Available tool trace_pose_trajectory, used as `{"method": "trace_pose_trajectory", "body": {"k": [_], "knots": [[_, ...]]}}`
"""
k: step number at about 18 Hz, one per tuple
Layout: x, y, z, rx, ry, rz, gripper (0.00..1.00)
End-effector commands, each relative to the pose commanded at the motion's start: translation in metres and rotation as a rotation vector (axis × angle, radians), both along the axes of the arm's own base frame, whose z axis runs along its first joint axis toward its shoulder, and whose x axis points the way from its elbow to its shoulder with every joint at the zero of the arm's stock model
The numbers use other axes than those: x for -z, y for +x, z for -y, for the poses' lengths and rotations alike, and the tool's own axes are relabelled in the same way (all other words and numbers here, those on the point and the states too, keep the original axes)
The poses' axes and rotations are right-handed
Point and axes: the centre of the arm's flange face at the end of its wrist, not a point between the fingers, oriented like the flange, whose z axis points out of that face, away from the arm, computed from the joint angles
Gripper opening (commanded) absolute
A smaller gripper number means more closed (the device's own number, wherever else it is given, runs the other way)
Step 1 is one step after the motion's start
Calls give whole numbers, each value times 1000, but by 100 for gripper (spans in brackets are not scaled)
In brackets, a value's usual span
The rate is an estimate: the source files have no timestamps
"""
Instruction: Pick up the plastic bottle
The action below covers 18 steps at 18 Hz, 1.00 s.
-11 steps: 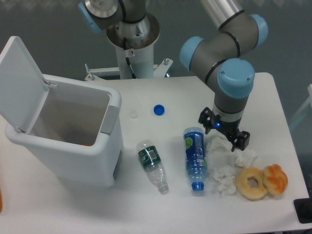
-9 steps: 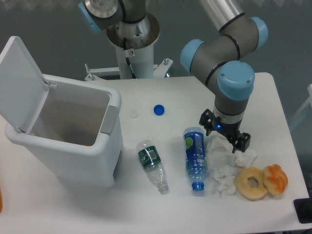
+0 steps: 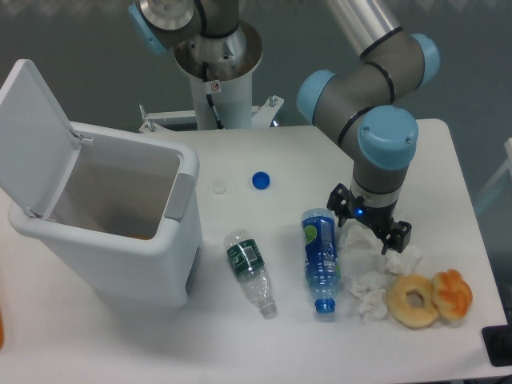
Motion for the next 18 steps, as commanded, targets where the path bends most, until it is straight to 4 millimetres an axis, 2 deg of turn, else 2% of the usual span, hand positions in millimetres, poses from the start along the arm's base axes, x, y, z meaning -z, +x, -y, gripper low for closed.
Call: {"method": "trace_pose_trajectory", "body": {"k": [3,4,7,10,12,13,14,18], "knots": [[2,-6,-16,-129,65,-33,100],[7,-8,-28,-157,80,-40,100],[15,-23,-46,-227,99,-39,100],[21,-22,-63,-343,140,-17,100],[36,-31,-71,-445,171,-20,100],[46,-29,-77,-450,171,-20,100],[52,-28,-82,-445,169,-21,100],[56,-24,-83,-444,167,-12,96]]}}
